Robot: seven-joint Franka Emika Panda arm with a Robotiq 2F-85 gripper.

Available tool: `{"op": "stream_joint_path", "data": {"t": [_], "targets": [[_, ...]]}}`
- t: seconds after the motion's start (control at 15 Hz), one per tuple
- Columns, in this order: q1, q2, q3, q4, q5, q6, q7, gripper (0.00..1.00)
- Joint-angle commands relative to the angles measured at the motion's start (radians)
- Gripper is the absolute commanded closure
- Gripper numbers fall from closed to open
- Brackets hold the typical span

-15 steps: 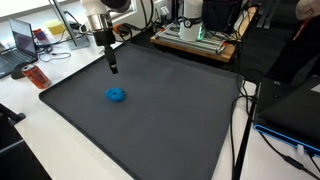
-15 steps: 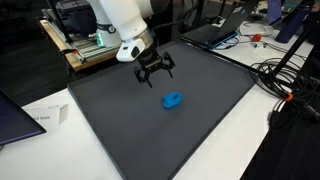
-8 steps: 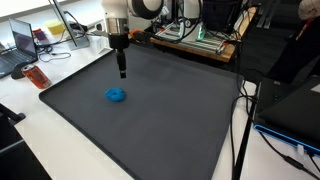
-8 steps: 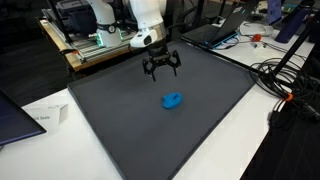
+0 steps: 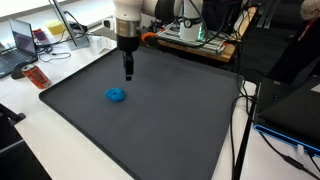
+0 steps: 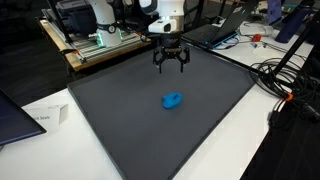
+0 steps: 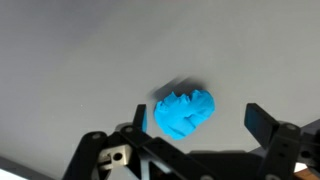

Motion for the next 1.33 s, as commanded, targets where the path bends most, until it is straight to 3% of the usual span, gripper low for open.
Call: {"op": "stream_joint_path", "data": {"t": [0.0, 0.53, 1.27], "targets": [[0.005, 0.009, 0.021, 0.109, -0.161, -0.182, 0.168, 0.0], [-0.114, 0.136, 0.19, 0.425, -0.202, -0.571, 0.302, 0.0], [-0.185, 0.456, 0.21, 0.922, -0.165, -0.916, 0.528, 0.0]]}}
